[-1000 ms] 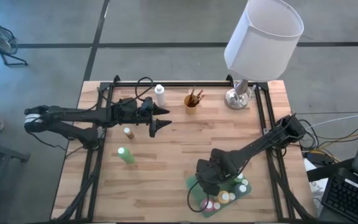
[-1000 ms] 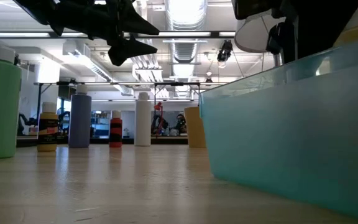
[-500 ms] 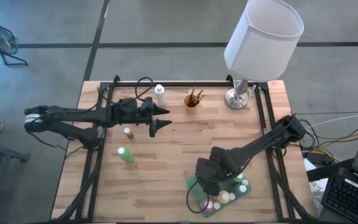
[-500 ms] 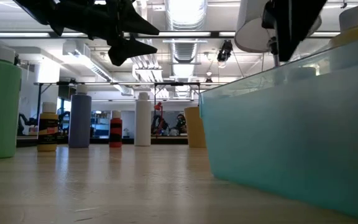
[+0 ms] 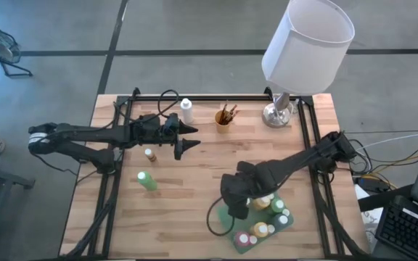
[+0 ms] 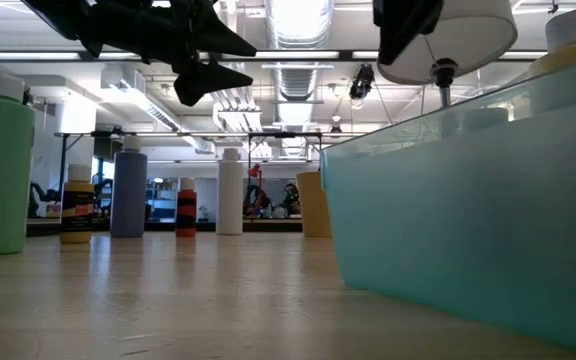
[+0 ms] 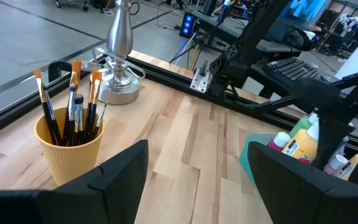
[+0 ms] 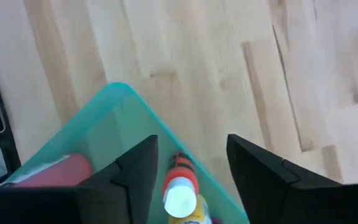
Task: Pick & Place Paint Supplies
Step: Put the big white paint bottle into the green bin
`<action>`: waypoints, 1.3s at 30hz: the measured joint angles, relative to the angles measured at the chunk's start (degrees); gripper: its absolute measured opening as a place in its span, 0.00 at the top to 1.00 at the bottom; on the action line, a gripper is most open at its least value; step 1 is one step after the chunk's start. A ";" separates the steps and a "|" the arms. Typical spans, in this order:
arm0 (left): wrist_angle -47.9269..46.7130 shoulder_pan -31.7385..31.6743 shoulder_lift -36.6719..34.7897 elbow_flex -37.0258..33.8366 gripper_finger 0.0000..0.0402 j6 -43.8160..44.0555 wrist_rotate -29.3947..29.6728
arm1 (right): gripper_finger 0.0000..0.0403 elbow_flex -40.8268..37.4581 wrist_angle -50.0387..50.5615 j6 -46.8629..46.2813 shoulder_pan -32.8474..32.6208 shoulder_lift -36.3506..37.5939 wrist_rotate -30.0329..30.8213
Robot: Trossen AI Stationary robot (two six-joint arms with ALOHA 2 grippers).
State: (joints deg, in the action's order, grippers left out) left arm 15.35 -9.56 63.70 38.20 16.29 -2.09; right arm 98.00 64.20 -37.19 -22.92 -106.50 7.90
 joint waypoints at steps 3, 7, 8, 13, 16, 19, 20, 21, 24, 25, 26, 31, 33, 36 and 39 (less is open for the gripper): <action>0.00 0.00 0.00 0.00 0.30 0.00 0.00 | 0.60 1.73 0.63 4.66 0.65 0.00 0.21; 0.00 -0.02 0.00 0.00 0.30 0.00 -0.01 | 0.68 3.28 0.79 11.72 2.33 0.00 1.47; -0.01 -0.02 0.00 0.00 0.30 0.00 -0.01 | 0.70 3.51 0.85 12.91 3.05 0.00 1.51; 0.00 -0.02 0.01 0.00 0.30 0.00 0.00 | 0.81 3.82 2.14 16.75 7.38 0.01 1.28; 0.00 -0.02 0.02 -0.02 0.30 0.00 -0.01 | 0.87 3.82 3.51 19.28 9.53 0.21 1.27; 0.00 -0.02 0.02 -0.04 0.30 -0.02 0.00 | 0.90 3.82 3.35 21.11 11.08 1.20 1.29; 0.00 -0.02 0.02 -0.04 0.30 0.00 0.00 | 0.91 3.82 3.34 21.63 11.40 1.79 1.28; 0.00 -0.02 0.02 -0.04 0.30 -0.01 0.00 | 0.92 3.82 3.45 22.28 11.62 2.26 1.29; -0.01 -0.05 0.02 -0.04 0.30 -0.02 -0.01 | 0.92 3.72 3.46 24.20 11.76 4.07 1.84; -0.02 -0.07 0.02 -0.04 0.30 -0.02 0.00 | 0.92 3.68 3.48 24.63 11.74 4.67 2.76; 0.00 -0.07 0.02 -0.04 0.30 -0.02 0.00 | 0.92 3.64 3.52 24.89 11.68 5.46 3.67; -0.21 -0.07 0.02 -0.09 0.30 -0.01 0.00 | 0.92 3.34 2.26 28.64 12.56 8.26 7.79; -0.38 -0.07 0.02 -0.09 0.30 -0.01 0.00 | 0.92 3.29 1.09 29.56 13.74 8.58 8.63; -0.43 -0.07 0.02 -0.09 0.30 0.04 0.13 | 0.92 3.31 0.79 31.20 15.90 8.63 9.10; 1.18 -0.02 0.03 -0.09 0.30 1.39 2.82 | 0.92 3.31 1.25 31.63 18.41 8.63 12.24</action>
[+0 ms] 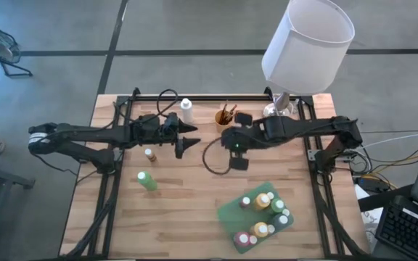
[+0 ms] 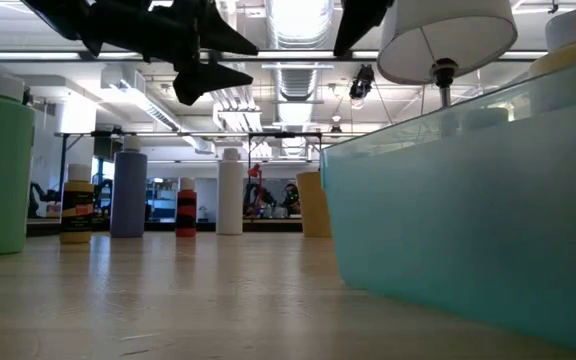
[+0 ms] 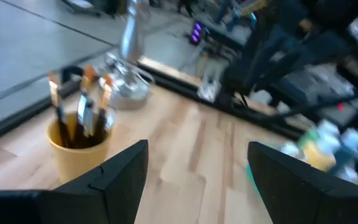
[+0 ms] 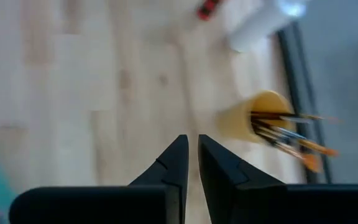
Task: Pick & Place Paint Supplies
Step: Put the big white paint bottle into the green bin
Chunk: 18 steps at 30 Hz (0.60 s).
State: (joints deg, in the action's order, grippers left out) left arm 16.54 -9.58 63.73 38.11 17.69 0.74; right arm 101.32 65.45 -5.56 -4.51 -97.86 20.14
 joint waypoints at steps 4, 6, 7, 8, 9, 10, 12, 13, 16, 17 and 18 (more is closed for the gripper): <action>2.00 -0.05 0.01 0.00 0.30 0.58 6.90 | 0.92 -0.07 1.66 0.30 3.83 0.51 -0.89; 1.64 -0.12 -0.03 0.00 0.30 0.85 7.81 | 0.93 -0.09 0.89 1.91 5.30 1.23 -4.11; 1.57 -0.12 -0.14 0.00 0.30 0.93 8.67 | 0.94 -0.07 0.26 3.07 5.89 1.63 -5.93; 1.56 -0.09 -0.19 0.03 0.30 0.95 10.40 | 0.94 -0.07 -0.18 4.37 6.47 1.90 -7.58; 1.24 -0.09 -0.26 0.23 0.30 1.16 11.60 | 0.95 -0.07 -0.76 5.48 7.01 2.04 -8.97; 1.11 -0.12 -0.39 0.37 0.31 1.28 12.20 | 0.96 -0.07 -1.21 6.30 7.60 2.18 -9.78; 0.89 -0.18 -0.51 0.50 0.31 0.05 12.17 | 0.97 -0.07 -1.35 8.26 8.69 2.23 -9.78; 0.78 -0.20 -0.59 0.53 0.31 -1.78 11.39 | 0.98 -0.07 -1.42 9.34 9.34 2.25 -9.68; -1.68 -0.63 -0.91 1.25 0.31 -8.97 10.26 | 0.98 -0.07 -1.52 12.26 11.33 2.23 -9.72; -2.92 -1.08 -0.99 1.91 0.31 -10.53 10.35 | 0.98 -0.07 -1.48 12.56 11.92 2.15 -9.91; -5.09 -1.77 -1.14 2.86 0.31 -11.60 10.47 | 0.98 -0.07 -1.16 12.65 12.52 2.12 -10.36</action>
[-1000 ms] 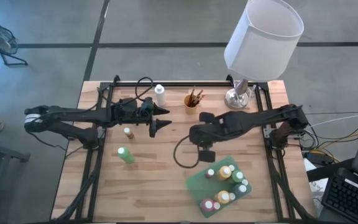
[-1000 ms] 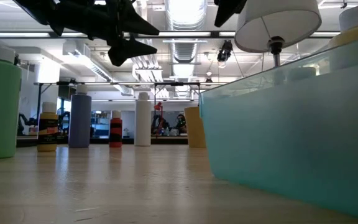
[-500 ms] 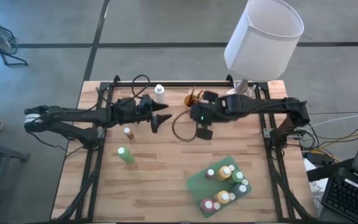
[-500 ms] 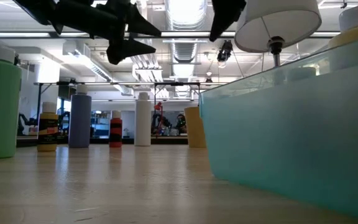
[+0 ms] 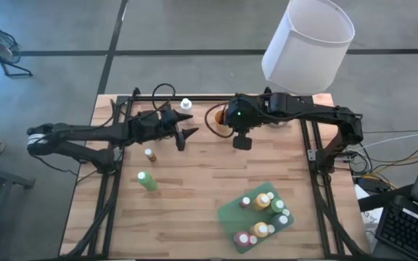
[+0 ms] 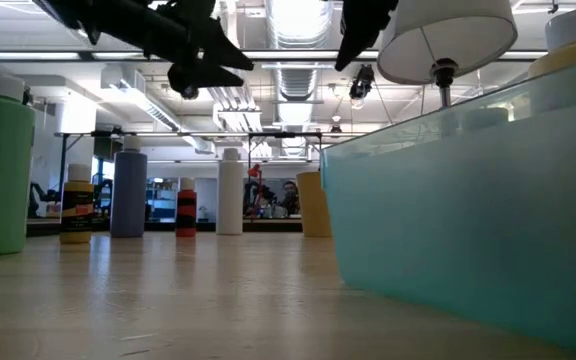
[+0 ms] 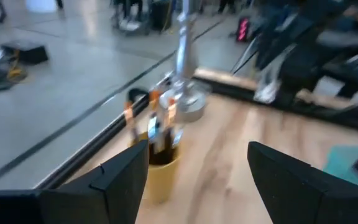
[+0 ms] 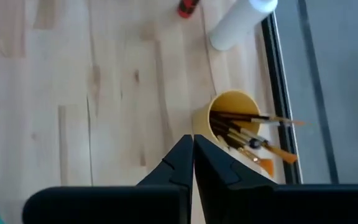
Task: Pick & Place Paint Supplies
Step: Put the big white paint bottle into the green bin
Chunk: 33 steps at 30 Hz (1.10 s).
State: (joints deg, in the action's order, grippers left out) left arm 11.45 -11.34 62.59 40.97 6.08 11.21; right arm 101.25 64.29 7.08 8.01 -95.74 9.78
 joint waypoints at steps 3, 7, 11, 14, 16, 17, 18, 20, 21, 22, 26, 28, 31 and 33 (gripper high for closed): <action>-11.04 -3.00 -0.15 5.04 0.31 -0.21 0.08 | 0.98 0.00 1.79 0.05 1.52 0.05 -3.04; -25.07 -9.38 0.89 11.78 0.32 -3.24 0.25 | 0.98 0.00 2.06 1.22 2.64 0.13 -5.33; -31.29 -16.80 2.39 16.93 0.33 -7.42 -3.45 | 0.98 0.00 0.63 4.16 3.59 -0.07 -5.35; -34.68 -23.18 3.88 20.22 0.34 -9.05 -9.49 | 0.98 0.00 0.61 7.24 4.10 -0.09 -5.32; -37.15 -26.67 5.14 21.66 0.35 -10.61 -13.34 | 0.98 0.00 0.06 8.58 4.53 -0.07 -5.46; -37.39 -28.16 5.73 21.86 0.35 -11.32 -15.13 | 0.98 0.00 -0.51 8.79 4.81 -0.05 -5.73; -37.38 -29.23 6.39 21.83 0.35 -12.21 -16.81 | 0.98 0.00 -0.81 8.81 5.22 -0.03 -6.08; -37.59 -30.75 8.44 21.58 0.35 -15.26 -20.13 | 0.98 -0.02 -0.62 8.96 6.19 0.01 -7.73; -37.90 -31.06 9.72 21.57 0.35 -16.96 -21.42 | 0.98 -0.04 -0.64 8.93 6.71 0.02 -8.61; -38.05 -31.15 10.87 21.53 0.35 -18.37 -22.22 | 0.98 -0.08 -0.60 8.71 7.06 0.02 -9.15; -38.47 -31.05 14.50 22.47 0.35 -22.35 -22.73 | 0.98 -0.11 0.36 7.16 8.23 0.02 -9.79; -40.39 -31.09 15.49 23.69 0.35 -23.65 -22.65 | 0.98 -0.11 0.70 6.56 8.58 0.02 -9.83; -43.61 -31.11 15.69 26.01 0.35 -23.98 -22.61 | 0.98 -0.11 1.39 5.68 8.72 0.02 -9.79; -44.46 -31.09 15.39 26.77 0.35 -23.97 -22.66 | 0.98 -0.15 1.55 5.24 8.70 0.02 -9.82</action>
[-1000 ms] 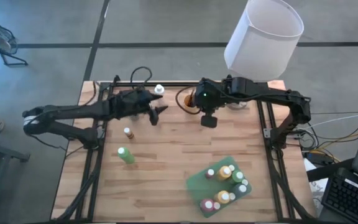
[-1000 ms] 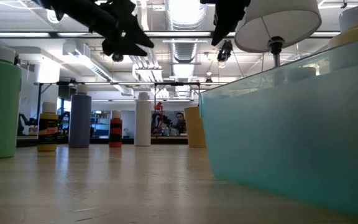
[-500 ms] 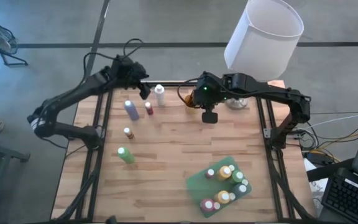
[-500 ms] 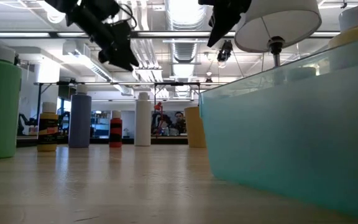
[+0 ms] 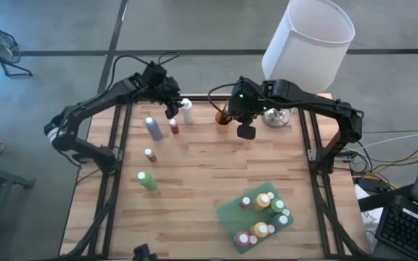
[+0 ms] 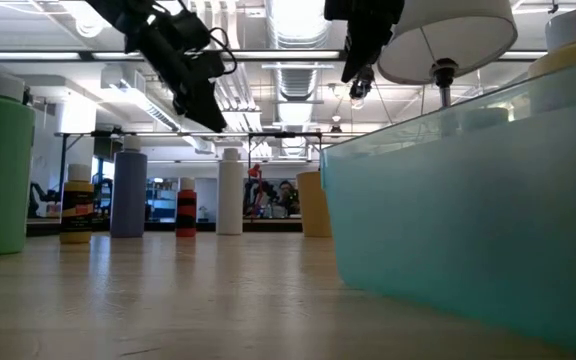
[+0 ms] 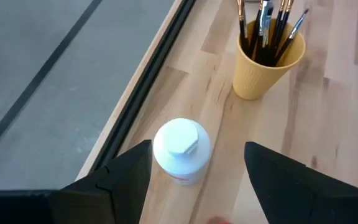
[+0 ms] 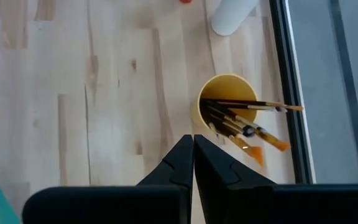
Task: Pick & Place Paint Supplies
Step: Put the big white paint bottle into the green bin
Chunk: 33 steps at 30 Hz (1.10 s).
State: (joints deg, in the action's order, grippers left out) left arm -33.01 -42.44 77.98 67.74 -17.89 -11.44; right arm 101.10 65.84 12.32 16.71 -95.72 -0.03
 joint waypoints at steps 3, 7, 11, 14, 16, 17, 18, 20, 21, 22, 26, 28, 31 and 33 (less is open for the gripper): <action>-1.41 -0.01 -0.14 0.54 0.35 0.02 0.05 | 0.98 -0.07 0.30 -0.31 -0.04 0.00 -0.02; -4.63 -0.34 -0.14 1.07 0.35 0.19 1.23 | 0.98 -0.09 0.39 -0.29 -0.02 0.00 0.00; -5.10 -0.37 -0.16 1.11 0.35 0.25 1.16 | 0.98 -0.09 0.29 -0.30 -0.04 0.00 -0.02; -5.03 -0.35 0.14 0.64 0.35 0.26 1.01 | 0.98 -0.09 0.24 -0.31 -0.04 0.00 -0.02; -5.17 -0.39 0.70 0.31 0.35 -0.14 1.05 | 0.98 -0.09 0.24 -0.31 -0.04 0.00 -0.02; -4.83 -0.44 0.97 0.18 0.35 -0.24 1.07 | 0.98 -0.11 0.22 -0.31 -0.04 0.00 -0.02; -4.30 -0.46 1.16 0.05 0.35 -0.26 1.17 | 0.98 -0.11 0.22 -0.31 -0.04 0.00 -0.02; -3.35 -0.46 1.50 -0.34 0.35 -0.45 1.20 | 0.98 -0.11 0.18 -0.31 -0.04 0.00 -0.02; -3.36 -0.46 1.78 -0.46 0.35 -0.52 1.23 | 0.98 -0.11 0.18 -0.31 -0.04 0.00 -0.02; -3.54 -0.46 2.21 -0.50 0.35 -0.52 1.25 | 0.98 -0.11 0.19 -0.31 -0.04 0.00 -0.02; -3.46 -0.46 3.44 -0.58 0.35 -1.12 1.25 | 0.98 -0.28 0.20 -0.31 -0.04 0.00 -0.02; -3.35 -0.46 4.25 -0.58 0.35 -1.56 1.25 | 0.98 -0.46 0.23 -0.19 -0.04 0.00 -0.02; -3.08 -0.46 5.35 -0.61 0.35 -1.59 1.25 | 0.98 -1.04 0.15 -0.14 -0.04 0.00 -0.02; -3.00 -0.46 5.75 -0.61 0.35 -1.69 1.25 | 0.98 -1.39 0.16 -0.15 -0.04 0.00 -0.02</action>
State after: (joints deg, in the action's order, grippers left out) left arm -36.01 -42.89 83.73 67.13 -19.58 -10.19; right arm 99.71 66.00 12.17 16.67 -95.72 -0.05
